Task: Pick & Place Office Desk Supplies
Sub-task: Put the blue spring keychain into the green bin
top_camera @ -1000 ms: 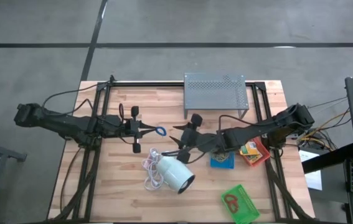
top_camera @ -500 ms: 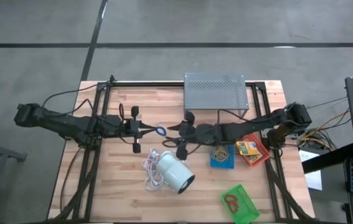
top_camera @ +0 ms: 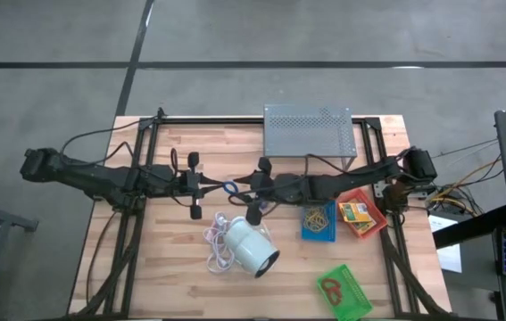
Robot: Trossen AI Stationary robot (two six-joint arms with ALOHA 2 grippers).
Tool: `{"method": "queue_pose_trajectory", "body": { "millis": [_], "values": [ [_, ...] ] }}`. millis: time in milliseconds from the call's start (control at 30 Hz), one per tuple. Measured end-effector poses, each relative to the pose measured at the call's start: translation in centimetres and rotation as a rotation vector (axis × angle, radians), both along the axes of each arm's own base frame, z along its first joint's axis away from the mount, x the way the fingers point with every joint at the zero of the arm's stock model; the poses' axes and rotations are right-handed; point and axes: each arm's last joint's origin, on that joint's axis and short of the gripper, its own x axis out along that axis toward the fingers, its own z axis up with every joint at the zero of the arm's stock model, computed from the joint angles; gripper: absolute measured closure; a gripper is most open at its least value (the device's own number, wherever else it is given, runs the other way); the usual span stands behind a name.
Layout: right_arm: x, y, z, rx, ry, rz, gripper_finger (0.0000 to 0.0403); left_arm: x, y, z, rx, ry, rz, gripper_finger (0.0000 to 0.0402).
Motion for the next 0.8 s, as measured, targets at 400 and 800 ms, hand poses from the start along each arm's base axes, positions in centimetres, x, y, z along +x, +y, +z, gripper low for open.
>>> {"method": "queue_pose_trajectory", "body": {
  "millis": [400,800],
  "values": [
    [0.09,-0.04,0.0,0.007,0.002,0.025,0.0301,0.0,0.0,-0.02,0.0,0.001,0.0,0.0394],
    [0.09,-0.08,0.0,-0.04,0.012,0.031,0.0383,-0.01,0.0,-0.03,0.0,0.002,0.0,0.0394]
  ]
}}
